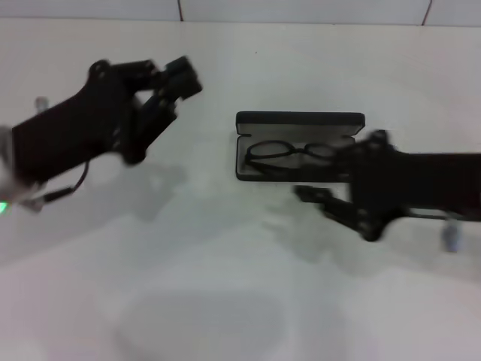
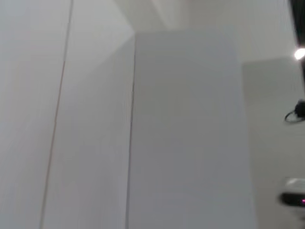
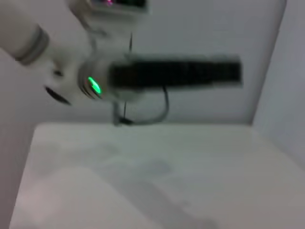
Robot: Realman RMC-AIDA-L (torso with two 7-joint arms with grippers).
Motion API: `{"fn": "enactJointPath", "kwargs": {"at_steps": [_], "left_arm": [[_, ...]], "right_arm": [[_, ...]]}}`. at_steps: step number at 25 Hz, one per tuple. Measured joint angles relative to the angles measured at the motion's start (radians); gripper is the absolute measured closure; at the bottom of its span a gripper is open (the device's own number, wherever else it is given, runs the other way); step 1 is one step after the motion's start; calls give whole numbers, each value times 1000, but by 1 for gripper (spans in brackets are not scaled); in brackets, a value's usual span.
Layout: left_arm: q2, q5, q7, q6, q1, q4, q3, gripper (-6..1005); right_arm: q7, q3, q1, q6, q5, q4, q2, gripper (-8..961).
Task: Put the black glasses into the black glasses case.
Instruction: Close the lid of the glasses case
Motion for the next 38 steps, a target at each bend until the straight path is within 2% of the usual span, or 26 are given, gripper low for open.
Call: {"fn": "enactJointPath", "kwargs": {"at_steps": [3,6,7,8,11,14,18,19,20,22,23,24,28,38], "left_arm": [[-1,40,-21,-132,-59,13,-1,881],[-8,129,-67,-275,-140,24,-1,881],[-13,179,-99,-338,-190,25,0,881],[-16,193,-112,-356,-202,24,-1,881],[-39,290,-185,-502,-292,24,-1,881],[-69,371,-202,-619,-338,24,0,881],[-125,501,-256,-764,-393,26,0,880],[-125,501,-256,-764,-393,26,0,879],[-137,518,-259,-784,-396,26,1,878],[-143,523,-261,-797,-399,27,3,877],[-146,523,-262,-804,-400,27,6,877],[-147,524,-262,-808,-401,27,7,876],[-149,520,-262,-813,-400,27,6,875],[-151,482,-258,-838,-395,28,1,872]], "right_arm": [[-117,99,-71,-38,89,85,0,757],[-157,179,-103,-49,102,172,0,757],[-173,210,-111,-61,117,203,0,757],[-193,241,-118,-78,139,236,0,757],[-257,334,-132,-151,225,334,1,757],[-309,421,-136,-232,293,428,1,757],[-370,532,-135,-351,364,541,2,758],[-385,556,-133,-376,376,567,2,758],[-402,591,-129,-411,389,601,2,758],[-421,649,-118,-466,396,649,1,758],[-439,718,-97,-541,396,709,0,758],[-439,718,-97,-541,396,709,0,758],[-479,836,-57,-663,389,822,-2,755],[-500,859,-47,-688,385,865,-4,743]]}}
